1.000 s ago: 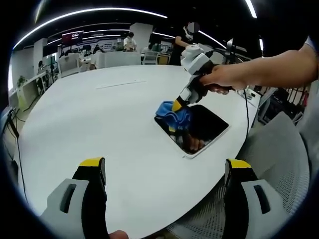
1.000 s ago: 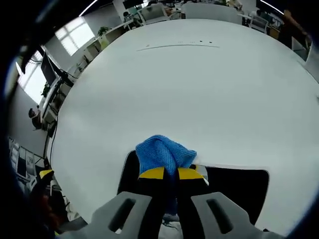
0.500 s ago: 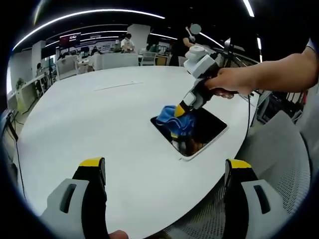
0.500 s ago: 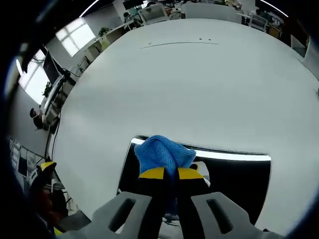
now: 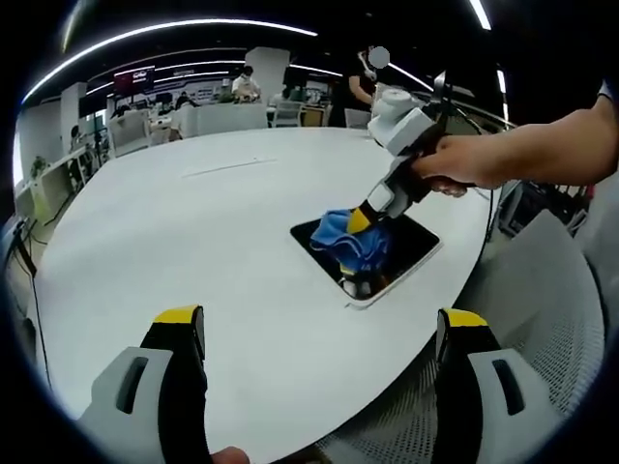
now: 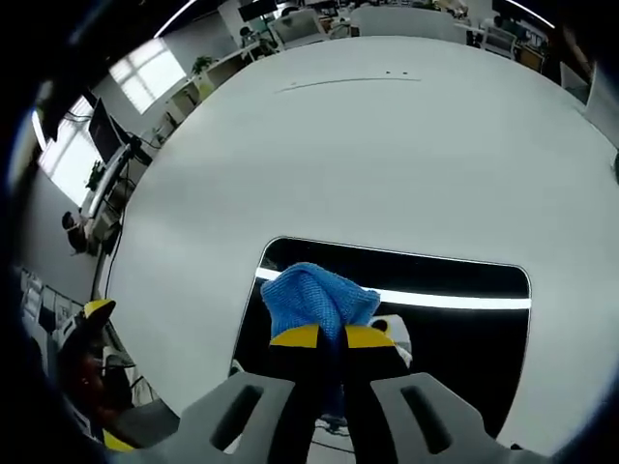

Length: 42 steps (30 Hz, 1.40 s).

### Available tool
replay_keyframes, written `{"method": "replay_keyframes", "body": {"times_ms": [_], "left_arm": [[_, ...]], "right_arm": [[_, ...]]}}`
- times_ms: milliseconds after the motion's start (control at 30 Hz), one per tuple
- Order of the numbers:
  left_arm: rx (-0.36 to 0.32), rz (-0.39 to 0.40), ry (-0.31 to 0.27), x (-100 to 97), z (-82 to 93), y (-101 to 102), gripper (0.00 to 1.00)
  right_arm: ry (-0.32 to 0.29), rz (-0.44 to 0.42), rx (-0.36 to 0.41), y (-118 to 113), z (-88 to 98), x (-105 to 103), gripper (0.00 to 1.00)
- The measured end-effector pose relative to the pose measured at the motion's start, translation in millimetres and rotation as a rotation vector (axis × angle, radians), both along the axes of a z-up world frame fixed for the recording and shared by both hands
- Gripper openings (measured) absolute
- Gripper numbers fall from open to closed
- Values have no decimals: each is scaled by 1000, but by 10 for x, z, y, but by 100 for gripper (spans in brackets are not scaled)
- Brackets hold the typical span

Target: Wipe the mirror surface with the cleaning cloth until all visible marks leave the cleaned area.

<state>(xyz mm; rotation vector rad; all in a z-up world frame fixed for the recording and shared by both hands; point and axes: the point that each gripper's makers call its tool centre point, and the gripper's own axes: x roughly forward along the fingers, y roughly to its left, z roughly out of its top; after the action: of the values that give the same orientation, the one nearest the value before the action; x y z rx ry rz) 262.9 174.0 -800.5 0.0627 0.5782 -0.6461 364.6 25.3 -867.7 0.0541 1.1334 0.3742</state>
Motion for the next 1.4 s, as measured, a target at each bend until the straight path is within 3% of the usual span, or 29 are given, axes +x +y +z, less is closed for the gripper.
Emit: {"method": "replay_keyframes", "body": {"times_ms": [933, 1200, 1400], "left_arm": [[8, -9, -1, -40, -33, -61, 99], [-31, 8, -16, -34, 69, -107, 99], [-34, -7, -18, -76, 17, -187, 99]], "right_arm": [[18, 15, 35, 22, 25, -487, 2], [34, 12, 48, 27, 26, -585, 2], [48, 13, 49, 49, 28, -665, 2]]}}
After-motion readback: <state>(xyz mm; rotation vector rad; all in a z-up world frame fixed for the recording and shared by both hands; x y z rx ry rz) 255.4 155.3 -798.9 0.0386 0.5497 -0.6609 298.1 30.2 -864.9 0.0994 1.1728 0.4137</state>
